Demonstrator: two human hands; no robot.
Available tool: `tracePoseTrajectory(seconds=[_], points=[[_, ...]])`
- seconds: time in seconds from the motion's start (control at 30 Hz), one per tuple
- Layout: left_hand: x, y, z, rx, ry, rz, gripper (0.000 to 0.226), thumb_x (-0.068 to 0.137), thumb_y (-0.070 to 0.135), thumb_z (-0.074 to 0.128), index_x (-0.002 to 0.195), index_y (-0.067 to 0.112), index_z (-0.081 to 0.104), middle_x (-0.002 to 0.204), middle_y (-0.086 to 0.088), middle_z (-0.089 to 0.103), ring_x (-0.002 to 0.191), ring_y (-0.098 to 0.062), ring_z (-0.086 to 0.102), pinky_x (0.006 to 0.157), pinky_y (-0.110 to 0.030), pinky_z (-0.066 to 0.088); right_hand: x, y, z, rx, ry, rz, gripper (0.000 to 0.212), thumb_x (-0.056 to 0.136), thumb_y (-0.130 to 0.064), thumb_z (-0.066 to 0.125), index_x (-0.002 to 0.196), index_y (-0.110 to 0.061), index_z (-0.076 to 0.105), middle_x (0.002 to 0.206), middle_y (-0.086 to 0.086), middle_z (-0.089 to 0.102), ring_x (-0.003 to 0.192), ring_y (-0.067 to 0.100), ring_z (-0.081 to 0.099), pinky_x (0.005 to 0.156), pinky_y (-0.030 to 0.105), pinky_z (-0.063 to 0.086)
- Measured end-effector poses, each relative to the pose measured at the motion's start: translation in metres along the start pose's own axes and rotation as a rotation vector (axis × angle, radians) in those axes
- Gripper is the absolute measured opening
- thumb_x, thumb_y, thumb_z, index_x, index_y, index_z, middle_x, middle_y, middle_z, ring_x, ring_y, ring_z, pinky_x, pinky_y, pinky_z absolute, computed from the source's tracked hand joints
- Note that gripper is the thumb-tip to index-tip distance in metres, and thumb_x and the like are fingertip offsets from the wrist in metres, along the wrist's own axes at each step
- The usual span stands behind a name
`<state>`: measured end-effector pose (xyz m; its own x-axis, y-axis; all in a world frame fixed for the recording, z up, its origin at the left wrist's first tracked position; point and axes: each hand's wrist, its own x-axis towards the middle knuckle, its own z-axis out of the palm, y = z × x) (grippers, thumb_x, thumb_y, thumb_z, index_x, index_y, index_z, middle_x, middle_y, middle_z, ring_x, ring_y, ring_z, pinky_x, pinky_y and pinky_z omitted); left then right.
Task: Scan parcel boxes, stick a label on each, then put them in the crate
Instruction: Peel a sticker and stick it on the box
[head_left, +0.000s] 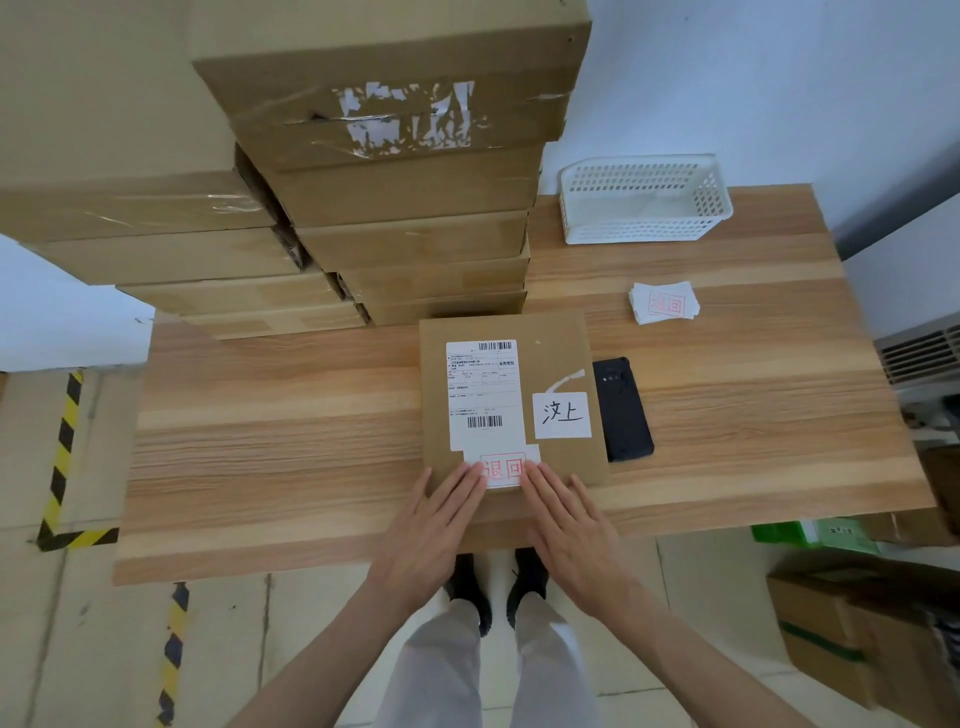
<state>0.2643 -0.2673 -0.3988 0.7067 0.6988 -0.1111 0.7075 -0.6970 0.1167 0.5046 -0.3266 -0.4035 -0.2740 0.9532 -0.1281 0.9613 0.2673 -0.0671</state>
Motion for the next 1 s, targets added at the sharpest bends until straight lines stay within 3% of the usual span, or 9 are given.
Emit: tracePoseTrajectory(seconds=[0.1, 0.23, 0.37, 0.5, 0.67, 0.83, 0.9, 0.93, 1.0], points=[[0.005, 0.000, -0.009, -0.024, -0.036, -0.006, 0.088, 0.066, 0.001, 0.068, 0.151, 0.006, 0.045, 0.161, -0.008, 0.037, 0.149, -0.023, 0.034, 0.116, -0.053, 0.038, 0.002, -0.002, -0.005, 0.056, 0.020, 0.006, 0.058, 0.103, -0.028, 0.036, 0.157, -0.006, 0.031, 0.167, 0.006, 0.023, 0.154, 0.021, 0.022, 0.119, 0.045, 0.023], [0.003, -0.008, -0.014, -0.064, -0.009, 0.015, 0.066, 0.084, 0.007, 0.039, 0.149, 0.006, 0.048, 0.161, -0.009, 0.037, 0.148, -0.025, 0.037, 0.111, -0.053, 0.044, 0.008, -0.001, -0.015, 0.094, 0.044, 0.020, 0.054, 0.104, -0.027, 0.035, 0.153, -0.005, 0.040, 0.162, 0.008, 0.034, 0.150, 0.024, 0.032, 0.119, 0.044, 0.025], [0.004, -0.012, -0.015, -0.060, 0.014, 0.024, 0.056, 0.096, 0.018, 0.035, 0.150, 0.008, 0.048, 0.161, -0.007, 0.038, 0.149, -0.024, 0.036, 0.114, -0.053, 0.040, 0.012, 0.002, -0.017, 0.080, 0.059, -0.003, 0.053, 0.104, -0.027, 0.034, 0.152, -0.005, 0.042, 0.161, 0.009, 0.035, 0.149, 0.025, 0.034, 0.118, 0.045, 0.025], [0.003, -0.017, -0.005, -0.039, 0.017, 0.014, 0.054, 0.105, 0.026, 0.032, 0.157, 0.010, 0.035, 0.166, -0.005, 0.026, 0.154, -0.022, 0.023, 0.118, -0.051, 0.027, 0.016, 0.006, -0.013, 0.082, 0.057, 0.017, 0.057, 0.105, -0.031, 0.033, 0.156, -0.005, 0.033, 0.165, 0.009, 0.028, 0.152, 0.023, 0.027, 0.119, 0.044, 0.022], [0.006, -0.013, 0.000, -0.085, -0.014, -0.051, 0.054, 0.105, 0.027, 0.030, 0.154, 0.008, 0.041, 0.165, -0.007, 0.029, 0.154, -0.023, 0.025, 0.116, -0.053, 0.038, 0.019, 0.009, -0.004, 0.068, -0.004, 0.043, 0.061, 0.107, -0.036, 0.029, 0.160, -0.006, 0.021, 0.169, 0.008, 0.015, 0.156, 0.021, 0.012, 0.121, 0.045, 0.016], [0.015, -0.019, -0.013, -0.224, 0.005, -0.035, 0.047, 0.102, 0.027, 0.036, 0.144, 0.013, 0.053, 0.155, -0.005, 0.047, 0.143, -0.020, 0.040, 0.101, -0.050, 0.052, 0.029, 0.010, -0.016, 0.151, 0.048, 0.081, 0.053, 0.105, -0.034, 0.033, 0.148, -0.008, 0.048, 0.158, 0.008, 0.042, 0.146, 0.022, 0.040, 0.113, 0.042, 0.036], [0.024, -0.018, -0.020, -0.383, 0.119, -0.177, 0.043, 0.102, 0.026, 0.040, 0.139, 0.012, 0.057, 0.149, -0.007, 0.052, 0.132, -0.021, 0.045, 0.099, -0.047, 0.054, 0.039, 0.015, -0.022, 0.218, 0.107, 0.152, 0.045, 0.103, -0.033, 0.041, 0.137, -0.007, 0.056, 0.147, 0.011, 0.053, 0.135, 0.024, 0.050, 0.106, 0.043, 0.048], [0.028, -0.016, -0.026, -0.460, 0.171, -0.284, 0.045, 0.103, 0.028, 0.041, 0.144, 0.013, 0.055, 0.153, -0.006, 0.049, 0.134, -0.020, 0.043, 0.105, -0.044, 0.049, 0.045, 0.019, -0.025, 0.245, 0.144, 0.215, 0.039, 0.102, -0.030, 0.049, 0.131, -0.007, 0.058, 0.143, 0.013, 0.056, 0.130, 0.027, 0.054, 0.102, 0.043, 0.051], [0.037, -0.018, -0.030, -0.564, 0.169, -0.505, 0.054, 0.107, 0.034, 0.045, 0.157, 0.017, 0.036, 0.165, 0.000, 0.029, 0.148, -0.018, 0.027, 0.118, -0.036, 0.029, 0.059, 0.029, -0.029, 0.306, 0.182, 0.363, 0.039, 0.094, -0.022, 0.068, 0.126, -0.003, 0.059, 0.138, 0.018, 0.057, 0.120, 0.036, 0.059, 0.097, 0.048, 0.052]])
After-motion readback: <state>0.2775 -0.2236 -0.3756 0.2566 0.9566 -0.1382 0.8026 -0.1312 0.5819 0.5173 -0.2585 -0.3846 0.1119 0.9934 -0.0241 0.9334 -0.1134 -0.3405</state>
